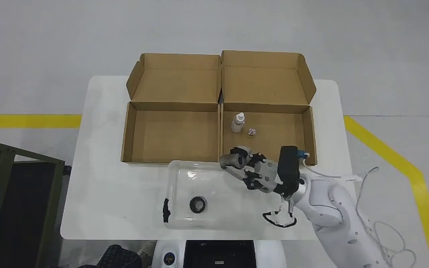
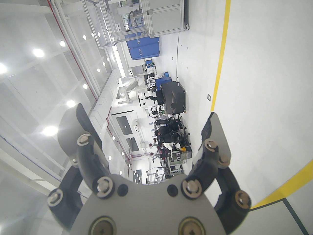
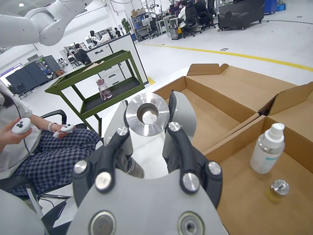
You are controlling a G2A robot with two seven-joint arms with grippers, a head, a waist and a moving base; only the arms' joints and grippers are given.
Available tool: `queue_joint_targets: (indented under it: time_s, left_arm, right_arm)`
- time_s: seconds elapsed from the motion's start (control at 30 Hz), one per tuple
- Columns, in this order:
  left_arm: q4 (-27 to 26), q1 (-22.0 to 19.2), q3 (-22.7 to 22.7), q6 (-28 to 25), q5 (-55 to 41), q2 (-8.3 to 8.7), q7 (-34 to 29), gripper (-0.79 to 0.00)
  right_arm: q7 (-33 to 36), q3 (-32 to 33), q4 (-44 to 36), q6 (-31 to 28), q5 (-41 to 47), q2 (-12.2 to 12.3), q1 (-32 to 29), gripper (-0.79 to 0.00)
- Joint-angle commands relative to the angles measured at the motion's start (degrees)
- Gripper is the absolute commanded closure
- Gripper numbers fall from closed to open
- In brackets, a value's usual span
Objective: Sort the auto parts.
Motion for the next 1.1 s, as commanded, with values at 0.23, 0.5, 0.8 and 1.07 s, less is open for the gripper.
queue_joint_targets:
  time_s: [0.23,0.5,0.8,1.07]
  left_arm:
    - [0.00,0.00,0.00,0.00,0.00,0.00,0.00,-0.785]
    - [0.00,0.00,0.00,0.00,0.00,0.00,0.00,-0.785]
    - [0.00,0.00,0.00,0.00,0.00,0.00,0.00,-0.785]
    - [0.00,0.00,0.00,0.00,0.00,0.00,0.00,-0.785]
  right_arm:
    - [-1.50,0.18,-0.33,1.01,-0.51,-0.05,-0.49,0.000]
    - [-1.55,0.21,-0.28,0.88,-0.70,-0.03,-0.58,0.000]
    - [-1.55,0.21,-0.28,0.88,-0.70,-0.03,-0.58,0.000]
    - [-1.55,0.21,-0.28,0.88,-0.70,-0.03,-0.58,0.000]
